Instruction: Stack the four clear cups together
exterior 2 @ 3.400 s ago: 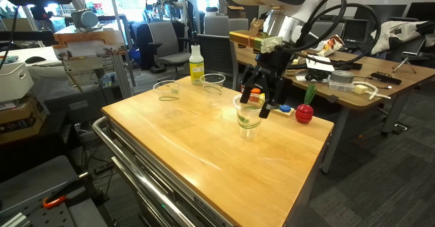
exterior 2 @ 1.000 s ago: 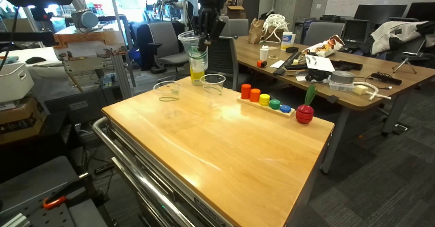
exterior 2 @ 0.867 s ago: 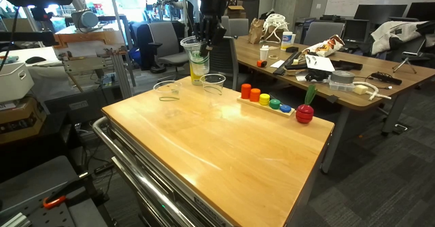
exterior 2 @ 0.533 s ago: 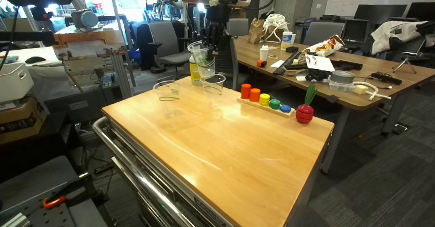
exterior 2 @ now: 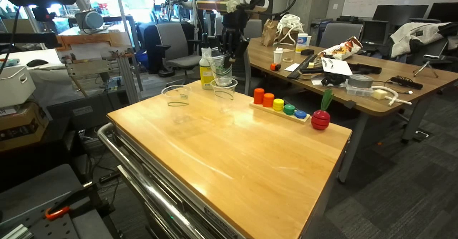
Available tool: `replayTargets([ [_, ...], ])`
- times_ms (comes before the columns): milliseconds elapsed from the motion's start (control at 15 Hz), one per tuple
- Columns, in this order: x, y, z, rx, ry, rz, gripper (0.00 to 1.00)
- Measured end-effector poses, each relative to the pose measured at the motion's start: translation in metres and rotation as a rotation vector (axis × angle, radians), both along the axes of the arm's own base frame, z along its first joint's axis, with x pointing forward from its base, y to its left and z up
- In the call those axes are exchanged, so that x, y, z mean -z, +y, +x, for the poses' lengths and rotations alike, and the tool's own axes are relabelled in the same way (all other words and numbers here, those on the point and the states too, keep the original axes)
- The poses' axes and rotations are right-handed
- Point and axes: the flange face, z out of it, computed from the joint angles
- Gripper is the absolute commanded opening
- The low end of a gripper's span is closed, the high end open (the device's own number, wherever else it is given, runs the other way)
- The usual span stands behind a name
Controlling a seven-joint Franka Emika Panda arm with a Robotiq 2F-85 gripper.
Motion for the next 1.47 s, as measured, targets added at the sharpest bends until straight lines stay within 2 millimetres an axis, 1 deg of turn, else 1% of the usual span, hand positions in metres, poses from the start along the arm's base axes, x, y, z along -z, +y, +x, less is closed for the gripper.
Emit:
replayTargets([
  [333,0.024,-0.004,0.002,0.000,0.034,-0.017,0.02],
  [400,0.027,-0.004,0.002,0.000,0.038,-0.018,0.32],
  [467,0.030,-0.004,0.002,0.000,0.042,-0.018,0.32],
  [533,0.032,-0.004,0.002,0.000,0.044,-0.019,0.37],
  [733,0.031,-0.004,0.003,-0.001,0.042,-0.019,0.62],
  [1067,0.016,-0.003,0.009,-0.010,0.008,-0.035,0.99],
  [1267,0.008,-0.005,0.009,-0.009,-0.006,-0.039,1.00],
  [1467,0.007,-0.012,0.009,0.001,-0.004,-0.044,1.00],
])
